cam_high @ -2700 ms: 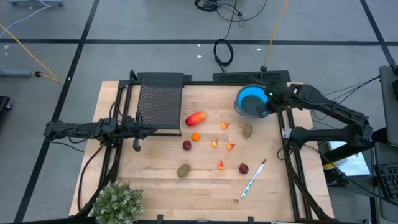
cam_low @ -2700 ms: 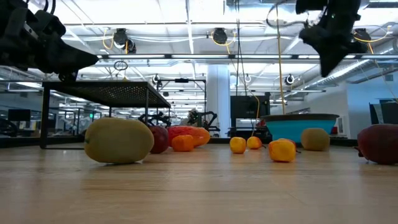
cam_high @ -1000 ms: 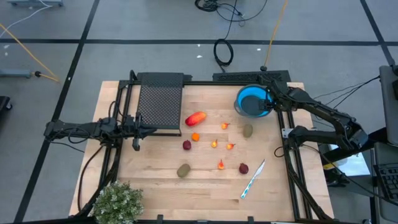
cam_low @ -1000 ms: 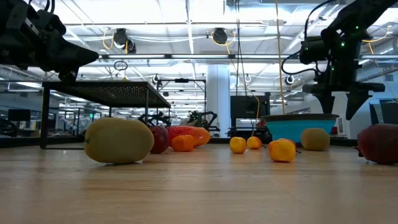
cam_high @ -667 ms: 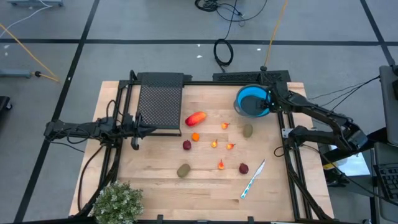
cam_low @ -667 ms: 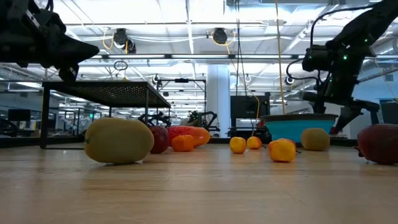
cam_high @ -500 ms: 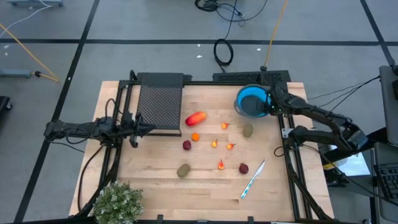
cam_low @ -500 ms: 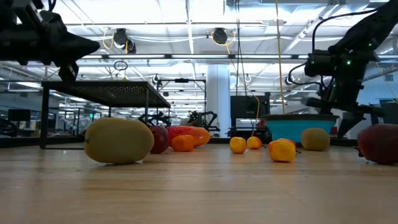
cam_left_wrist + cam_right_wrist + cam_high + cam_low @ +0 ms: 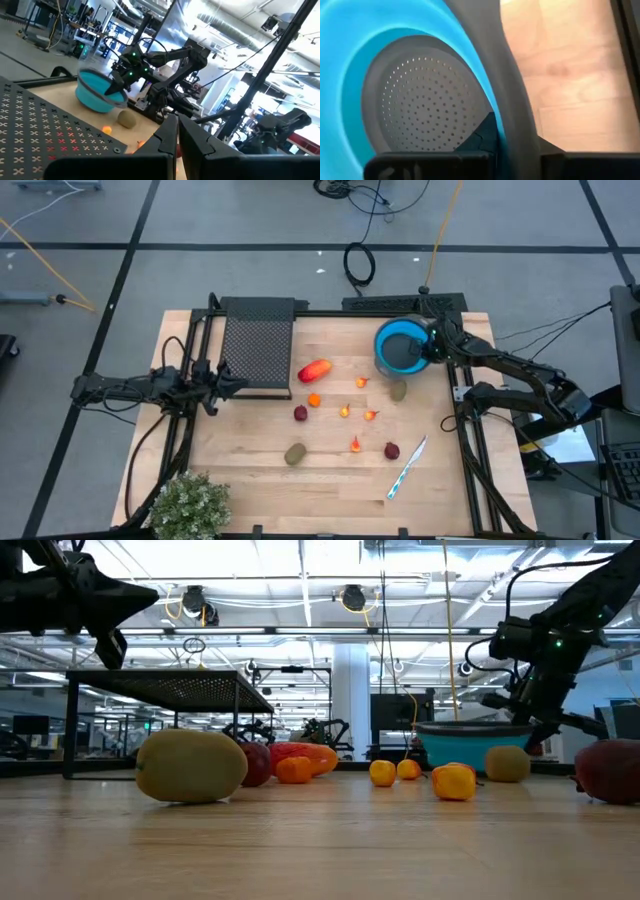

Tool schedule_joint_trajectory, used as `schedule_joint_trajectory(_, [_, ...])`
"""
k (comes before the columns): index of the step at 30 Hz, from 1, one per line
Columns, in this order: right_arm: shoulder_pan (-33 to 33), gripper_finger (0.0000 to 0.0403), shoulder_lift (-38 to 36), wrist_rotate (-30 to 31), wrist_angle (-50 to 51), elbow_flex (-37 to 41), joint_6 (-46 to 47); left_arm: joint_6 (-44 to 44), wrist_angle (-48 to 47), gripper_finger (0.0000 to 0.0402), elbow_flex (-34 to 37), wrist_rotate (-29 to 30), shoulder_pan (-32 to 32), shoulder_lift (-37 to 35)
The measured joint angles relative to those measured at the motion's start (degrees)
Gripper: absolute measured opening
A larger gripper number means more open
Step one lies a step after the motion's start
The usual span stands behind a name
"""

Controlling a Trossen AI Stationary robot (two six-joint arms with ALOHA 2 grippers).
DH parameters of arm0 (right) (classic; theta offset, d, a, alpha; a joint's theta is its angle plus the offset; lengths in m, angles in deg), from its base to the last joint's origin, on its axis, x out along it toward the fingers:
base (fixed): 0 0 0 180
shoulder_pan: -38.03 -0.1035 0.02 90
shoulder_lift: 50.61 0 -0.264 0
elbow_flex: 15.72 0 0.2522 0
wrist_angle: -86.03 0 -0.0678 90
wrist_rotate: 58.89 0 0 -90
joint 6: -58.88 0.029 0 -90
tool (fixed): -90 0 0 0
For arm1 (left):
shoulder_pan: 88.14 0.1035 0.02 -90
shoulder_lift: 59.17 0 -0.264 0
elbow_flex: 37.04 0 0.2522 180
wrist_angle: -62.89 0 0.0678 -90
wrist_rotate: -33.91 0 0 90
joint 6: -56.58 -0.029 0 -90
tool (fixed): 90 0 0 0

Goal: Pick & Place Fruit
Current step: Put the blue strainer bowl on the shelf

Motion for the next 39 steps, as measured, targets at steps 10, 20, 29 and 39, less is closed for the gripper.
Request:
schedule_joint_trajectory(10, [-1.2,0.0001,-4.6,-1.3,-3.9,0.1,0.0,4.0,0.2,0.0015,0.0,0.1,0.0,0.0])
schedule_joint_trajectory(20, [-2.8,0.0001,-14.0,-2.0,-5.8,0.1,1.3,3.6,3.5,0.0015,0.0,0.2,0.0,0.0])
schedule_joint_trajectory(29, [-7.0,0.0,-19.4,-5.9,-18.6,0.1,3.9,2.7,7.3,0.0015,0.0,0.2,0.0,0.0])
schedule_joint_trajectory(39, [-14.8,0.0,-19.6,-5.6,-29.7,0.1,4.8,2.8,10.5,0.0015,0.0,1.3,0.0,0.0])
